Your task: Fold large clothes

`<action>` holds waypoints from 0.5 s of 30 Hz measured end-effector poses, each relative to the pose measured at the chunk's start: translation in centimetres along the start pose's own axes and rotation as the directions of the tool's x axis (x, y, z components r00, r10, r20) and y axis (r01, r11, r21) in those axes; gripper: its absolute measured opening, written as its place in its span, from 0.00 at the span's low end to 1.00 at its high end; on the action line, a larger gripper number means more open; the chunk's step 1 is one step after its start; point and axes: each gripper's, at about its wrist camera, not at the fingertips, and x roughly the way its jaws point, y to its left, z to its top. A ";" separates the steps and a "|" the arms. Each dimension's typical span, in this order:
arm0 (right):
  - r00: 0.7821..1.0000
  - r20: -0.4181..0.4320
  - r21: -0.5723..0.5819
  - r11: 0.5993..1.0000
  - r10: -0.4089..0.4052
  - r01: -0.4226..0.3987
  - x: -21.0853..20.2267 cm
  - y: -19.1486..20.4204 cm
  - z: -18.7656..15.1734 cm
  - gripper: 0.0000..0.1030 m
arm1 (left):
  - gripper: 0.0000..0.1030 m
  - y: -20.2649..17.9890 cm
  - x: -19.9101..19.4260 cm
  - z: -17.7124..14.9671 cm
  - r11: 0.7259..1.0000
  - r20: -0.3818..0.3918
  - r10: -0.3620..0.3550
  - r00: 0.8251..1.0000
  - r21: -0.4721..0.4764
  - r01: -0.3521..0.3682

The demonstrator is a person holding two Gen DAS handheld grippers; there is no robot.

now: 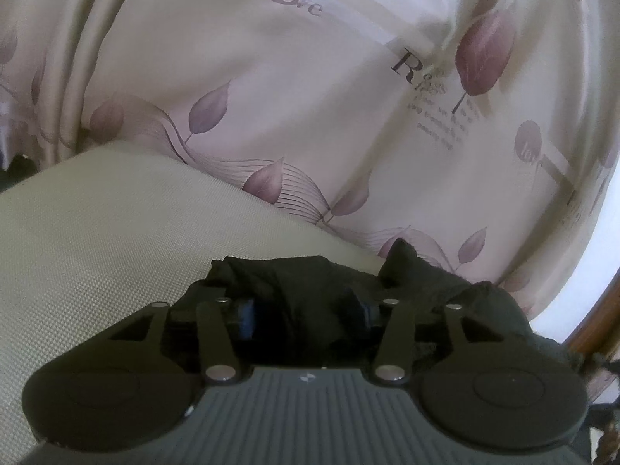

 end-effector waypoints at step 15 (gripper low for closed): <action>0.997 0.042 -0.161 0.985 0.063 -0.055 -2.9 3.7 -1.2 0.81 | 1.00 -2.0 -2.6 0.7 0.996 0.138 0.054 0.989 0.064 -0.063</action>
